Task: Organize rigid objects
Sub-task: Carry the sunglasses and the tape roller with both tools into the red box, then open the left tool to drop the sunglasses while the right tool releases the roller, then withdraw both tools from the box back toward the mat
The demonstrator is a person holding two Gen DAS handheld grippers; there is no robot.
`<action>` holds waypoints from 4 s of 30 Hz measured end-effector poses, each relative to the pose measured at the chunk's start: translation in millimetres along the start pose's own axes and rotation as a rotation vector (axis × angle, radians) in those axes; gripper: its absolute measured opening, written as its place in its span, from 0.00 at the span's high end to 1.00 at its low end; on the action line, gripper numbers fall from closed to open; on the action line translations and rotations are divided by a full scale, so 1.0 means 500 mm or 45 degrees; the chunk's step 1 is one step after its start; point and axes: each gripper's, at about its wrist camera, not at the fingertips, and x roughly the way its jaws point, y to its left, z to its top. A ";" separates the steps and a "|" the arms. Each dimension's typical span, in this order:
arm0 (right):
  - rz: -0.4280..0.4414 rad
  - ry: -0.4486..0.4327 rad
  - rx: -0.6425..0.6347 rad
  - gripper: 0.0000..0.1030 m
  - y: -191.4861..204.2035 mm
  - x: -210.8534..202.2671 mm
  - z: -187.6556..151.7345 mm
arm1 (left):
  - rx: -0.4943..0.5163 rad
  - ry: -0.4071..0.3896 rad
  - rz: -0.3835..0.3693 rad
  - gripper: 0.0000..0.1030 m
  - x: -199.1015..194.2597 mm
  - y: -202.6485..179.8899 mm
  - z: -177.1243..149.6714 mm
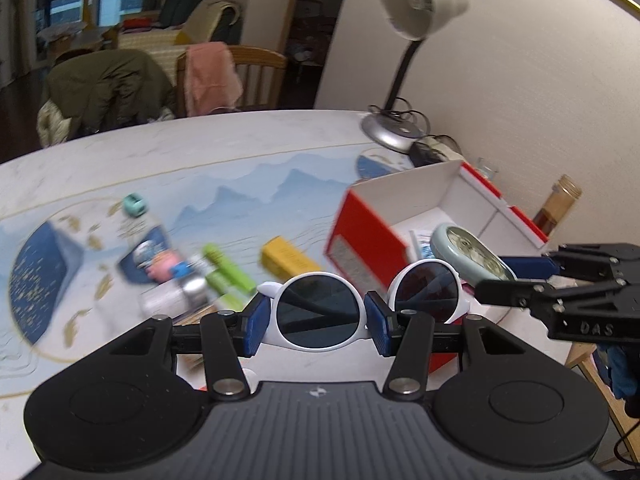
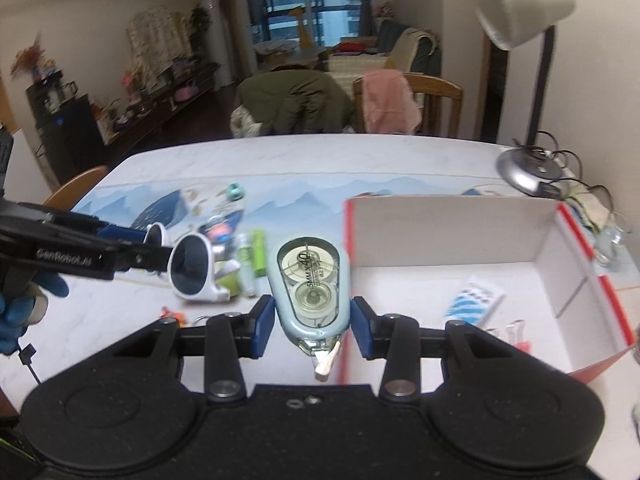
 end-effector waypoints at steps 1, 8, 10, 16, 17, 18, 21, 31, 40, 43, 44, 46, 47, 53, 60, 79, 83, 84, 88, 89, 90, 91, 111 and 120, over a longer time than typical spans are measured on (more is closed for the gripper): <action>-0.009 -0.004 0.006 0.61 -0.013 -0.001 0.001 | 0.015 0.001 -0.007 0.51 0.007 -0.016 0.006; -0.051 -0.011 0.045 0.61 -0.114 -0.015 0.000 | 0.094 0.027 -0.045 0.51 0.070 -0.115 0.041; -0.067 -0.014 0.055 0.61 -0.141 -0.018 0.000 | 0.111 0.035 -0.053 0.51 0.087 -0.140 0.049; -0.112 -0.010 0.087 0.61 -0.225 -0.022 -0.001 | 0.155 0.065 -0.056 0.51 0.138 -0.205 0.072; -0.121 -0.008 0.092 0.61 -0.237 -0.021 -0.001 | 0.164 0.074 -0.060 0.51 0.148 -0.216 0.075; -0.128 -0.006 0.094 0.61 -0.247 -0.019 -0.002 | 0.173 0.080 -0.061 0.51 0.156 -0.226 0.078; -0.141 0.007 0.109 0.61 -0.288 -0.011 -0.003 | 0.213 0.098 -0.054 0.51 0.182 -0.258 0.086; -0.147 0.076 0.101 0.61 -0.365 0.048 0.001 | 0.336 0.199 0.048 0.51 0.301 -0.320 0.112; -0.139 0.151 0.062 0.61 -0.392 0.124 0.013 | 0.373 0.309 0.150 0.51 0.402 -0.314 0.132; -0.144 0.164 0.052 0.61 -0.398 0.142 0.018 | 0.359 0.342 0.165 0.51 0.426 -0.307 0.136; -0.148 0.161 0.052 0.61 -0.400 0.145 0.019 | 0.352 0.349 0.172 0.51 0.432 -0.305 0.137; -0.153 0.155 0.057 0.61 -0.404 0.151 0.020 | 0.336 0.359 0.192 0.51 0.443 -0.303 0.138; -0.154 0.157 0.048 0.61 -0.404 0.157 0.020 | 0.329 0.364 0.204 0.51 0.448 -0.302 0.138; -0.147 0.220 -0.029 0.61 -0.382 0.176 0.014 | 0.350 0.409 0.206 0.51 0.474 -0.308 0.136; -0.136 0.314 -0.108 0.61 -0.365 0.181 0.008 | 0.356 0.461 0.223 0.52 0.496 -0.307 0.141; -0.116 0.276 -0.069 0.50 -0.352 0.125 -0.003 | 0.311 0.417 0.177 0.40 0.456 -0.300 0.133; -0.102 0.245 -0.051 0.45 -0.350 0.100 -0.007 | 0.286 0.358 0.135 0.34 0.421 -0.301 0.131; -0.103 0.237 -0.048 0.45 -0.349 0.094 -0.007 | 0.281 0.343 0.126 0.34 0.412 -0.302 0.131; -0.097 0.203 -0.015 0.44 -0.347 0.068 -0.010 | 0.269 0.283 0.113 0.34 0.373 -0.306 0.128; -0.095 0.194 -0.007 0.44 -0.346 0.062 -0.011 | 0.262 0.266 0.107 0.34 0.362 -0.307 0.127; -0.093 0.185 -0.002 0.43 -0.344 0.055 -0.011 | 0.259 0.253 0.104 0.34 0.352 -0.309 0.127; -0.089 0.175 0.001 0.42 -0.342 0.049 -0.012 | 0.256 0.240 0.100 0.34 0.341 -0.310 0.126; 0.004 -0.012 0.084 0.32 -0.242 -0.066 -0.019 | 0.172 -0.024 0.064 0.34 0.126 -0.281 0.057; 0.035 -0.036 0.124 0.20 -0.158 -0.074 -0.026 | 0.125 -0.083 0.098 0.26 0.041 -0.210 0.012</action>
